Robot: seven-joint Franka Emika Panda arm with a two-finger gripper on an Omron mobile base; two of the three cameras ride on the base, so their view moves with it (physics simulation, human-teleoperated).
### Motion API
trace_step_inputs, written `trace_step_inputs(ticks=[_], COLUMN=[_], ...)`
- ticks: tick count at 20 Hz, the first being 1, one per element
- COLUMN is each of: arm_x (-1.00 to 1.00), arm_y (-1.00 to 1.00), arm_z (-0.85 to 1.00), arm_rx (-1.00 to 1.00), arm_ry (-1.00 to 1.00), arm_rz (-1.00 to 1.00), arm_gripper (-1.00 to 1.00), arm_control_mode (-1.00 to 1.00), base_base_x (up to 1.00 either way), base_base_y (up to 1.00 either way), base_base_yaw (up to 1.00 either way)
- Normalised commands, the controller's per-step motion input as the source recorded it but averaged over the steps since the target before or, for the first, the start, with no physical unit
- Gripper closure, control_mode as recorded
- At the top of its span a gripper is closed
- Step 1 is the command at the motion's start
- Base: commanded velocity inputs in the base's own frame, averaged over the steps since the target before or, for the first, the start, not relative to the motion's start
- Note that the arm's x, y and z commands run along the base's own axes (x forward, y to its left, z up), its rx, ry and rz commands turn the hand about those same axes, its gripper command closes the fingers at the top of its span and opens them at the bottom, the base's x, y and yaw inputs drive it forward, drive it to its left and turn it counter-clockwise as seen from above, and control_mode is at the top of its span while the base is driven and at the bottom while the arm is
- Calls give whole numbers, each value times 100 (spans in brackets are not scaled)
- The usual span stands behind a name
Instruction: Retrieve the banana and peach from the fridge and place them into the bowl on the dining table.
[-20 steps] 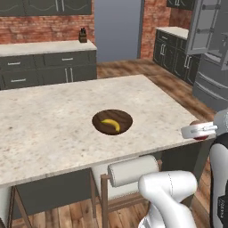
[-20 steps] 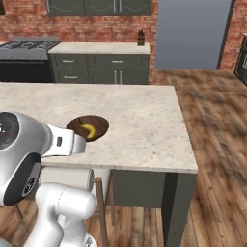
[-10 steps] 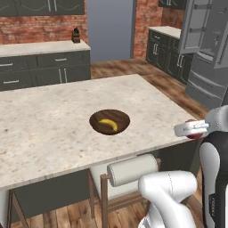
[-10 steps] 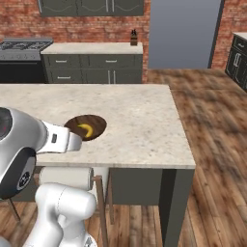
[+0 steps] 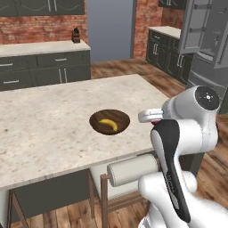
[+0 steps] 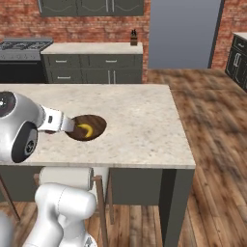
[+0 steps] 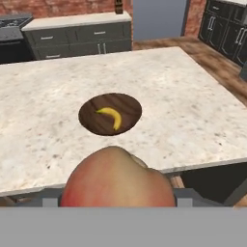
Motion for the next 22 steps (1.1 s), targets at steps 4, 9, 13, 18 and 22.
trace_step_inputs(ticks=[4,9,13,18,22], arm_x=[94,100,93,71,66], arm_y=[14,5,16,36,40], arm_z=[-21,-41,-56,-62,-47], arm_rx=[0,2,1,0,0], arm_ry=[1,9,15,14,8], arm_rz=[0,0,0,0,-1], arm_gripper=[100,100,100,100,100], arm_control_mode=[-100,-100,-100,-100,-100], base_base_x=[0,0,0,0,0], base_base_y=[0,0,0,0,0], base_base_yaw=[0,0,0,0,0])
